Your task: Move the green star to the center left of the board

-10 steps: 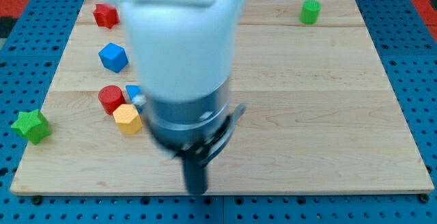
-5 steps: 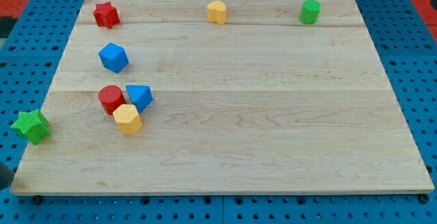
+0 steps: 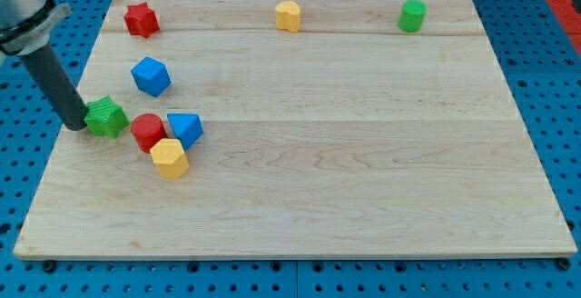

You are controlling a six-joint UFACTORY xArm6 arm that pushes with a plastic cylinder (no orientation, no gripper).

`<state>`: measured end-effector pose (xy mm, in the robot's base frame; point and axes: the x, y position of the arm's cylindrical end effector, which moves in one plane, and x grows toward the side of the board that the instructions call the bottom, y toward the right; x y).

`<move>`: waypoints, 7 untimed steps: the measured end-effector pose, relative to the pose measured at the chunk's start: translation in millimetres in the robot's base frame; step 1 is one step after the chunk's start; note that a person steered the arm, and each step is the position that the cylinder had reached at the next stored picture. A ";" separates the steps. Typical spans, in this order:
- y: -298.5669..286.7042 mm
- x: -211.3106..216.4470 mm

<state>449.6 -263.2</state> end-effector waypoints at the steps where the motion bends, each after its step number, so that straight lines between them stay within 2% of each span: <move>1: 8.7 11.0; 2: 15.8 42.9; 3: 55.0 42.2; 4: 38.7 8.6; 5: 33.9 -6.9; 7: 39.2 5.5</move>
